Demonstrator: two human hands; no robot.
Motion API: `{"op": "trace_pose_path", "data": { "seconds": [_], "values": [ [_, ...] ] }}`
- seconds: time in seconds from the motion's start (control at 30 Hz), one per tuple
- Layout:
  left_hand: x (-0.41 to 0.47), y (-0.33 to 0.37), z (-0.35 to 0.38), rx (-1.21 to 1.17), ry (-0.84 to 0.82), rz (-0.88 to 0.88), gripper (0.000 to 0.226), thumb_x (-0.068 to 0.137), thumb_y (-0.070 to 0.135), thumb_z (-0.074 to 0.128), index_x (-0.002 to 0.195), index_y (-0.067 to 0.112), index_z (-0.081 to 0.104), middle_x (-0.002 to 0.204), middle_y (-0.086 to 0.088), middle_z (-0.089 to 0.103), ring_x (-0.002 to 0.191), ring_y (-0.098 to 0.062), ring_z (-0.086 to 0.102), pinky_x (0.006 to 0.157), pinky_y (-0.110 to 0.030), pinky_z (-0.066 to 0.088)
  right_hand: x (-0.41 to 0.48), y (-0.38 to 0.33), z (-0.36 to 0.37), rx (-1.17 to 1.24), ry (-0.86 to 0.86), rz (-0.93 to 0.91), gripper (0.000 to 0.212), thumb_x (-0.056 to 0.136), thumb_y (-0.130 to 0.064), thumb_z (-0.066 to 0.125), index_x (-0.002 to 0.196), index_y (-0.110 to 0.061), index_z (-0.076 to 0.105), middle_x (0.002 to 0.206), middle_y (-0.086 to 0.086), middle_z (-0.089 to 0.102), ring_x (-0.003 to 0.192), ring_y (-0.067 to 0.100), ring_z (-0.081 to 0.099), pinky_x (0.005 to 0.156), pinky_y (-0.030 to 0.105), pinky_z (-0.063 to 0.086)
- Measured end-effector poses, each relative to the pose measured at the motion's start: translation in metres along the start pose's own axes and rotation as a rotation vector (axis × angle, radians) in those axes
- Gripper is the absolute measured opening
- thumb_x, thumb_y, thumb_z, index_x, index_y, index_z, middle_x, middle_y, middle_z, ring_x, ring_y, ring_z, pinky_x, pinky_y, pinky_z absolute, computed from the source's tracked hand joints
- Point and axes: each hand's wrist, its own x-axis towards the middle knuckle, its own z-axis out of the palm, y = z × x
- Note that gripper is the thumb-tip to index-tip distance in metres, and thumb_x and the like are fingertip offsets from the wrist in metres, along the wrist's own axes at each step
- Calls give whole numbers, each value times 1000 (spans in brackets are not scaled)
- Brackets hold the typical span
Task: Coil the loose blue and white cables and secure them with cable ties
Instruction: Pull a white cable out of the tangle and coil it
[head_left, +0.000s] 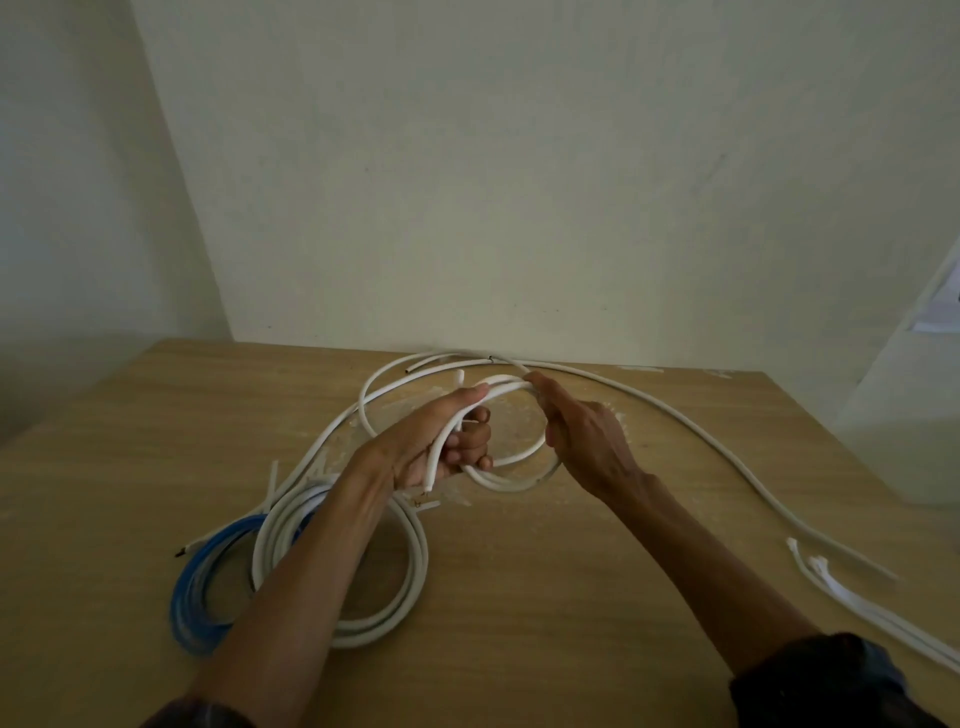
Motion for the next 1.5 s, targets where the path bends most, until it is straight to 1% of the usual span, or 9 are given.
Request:
{"op": "trace_pose_path", "data": {
  "seconds": [0.17,0.27,0.37,0.57,0.87,1.07,1.3,1.4,1.5],
  "values": [
    [5,-6,20,-25,-9,62,37,103,44,46,82,14,48,50,2,27,44,-12,24,61,-31,40,-2,-14,14,364,239,267,31,105,-4,45,130,-15,60,83,3,67,69,14,66,57,22,53],
    [8,-11,23,-94,-16,94,48,104,51,37,77,14,48,50,3,27,44,-12,23,59,-31,41,2,-22,23,328,353,296,29,104,0,45,122,-12,65,85,3,66,68,8,57,62,15,42],
    [10,-11,10,-187,31,62,48,102,47,41,76,10,56,52,-1,43,45,-14,40,66,-35,47,3,-16,18,268,300,113,30,101,-1,47,124,-7,65,101,9,70,85,17,64,76,22,50],
    [13,-14,18,-99,116,19,57,99,56,46,69,9,58,43,2,34,38,-11,32,61,-32,48,7,-10,4,81,70,-70,25,106,-15,44,126,-20,58,89,3,56,68,22,53,55,44,50],
    [9,-5,17,-19,180,5,43,100,46,52,78,10,58,66,-7,57,55,-16,53,55,-29,51,6,-14,8,108,111,46,28,105,-23,43,124,-20,63,86,4,63,68,24,59,58,39,51],
    [3,-7,15,-162,105,-63,56,92,66,50,73,14,50,47,6,30,41,-10,29,68,-33,49,9,-10,16,-21,40,13,24,105,-17,49,125,-27,57,83,0,53,64,24,52,52,34,43],
    [19,-14,35,216,789,275,61,90,69,53,58,18,49,47,4,40,38,-12,34,43,-23,30,16,-39,17,523,242,423,20,104,-26,56,115,-20,72,94,-6,74,84,5,67,73,26,52],
    [20,-16,29,251,872,307,66,94,70,47,53,18,46,44,4,40,40,-14,35,44,-25,31,16,-52,19,727,312,504,17,102,-24,61,107,-17,75,84,-14,72,75,3,64,67,22,52],
    [17,-16,29,208,773,321,66,94,68,47,60,13,52,46,2,42,41,-13,42,48,-29,50,14,-56,24,827,378,606,21,101,-30,61,95,-17,75,63,-16,61,60,2,52,57,21,43]
  ]
}}
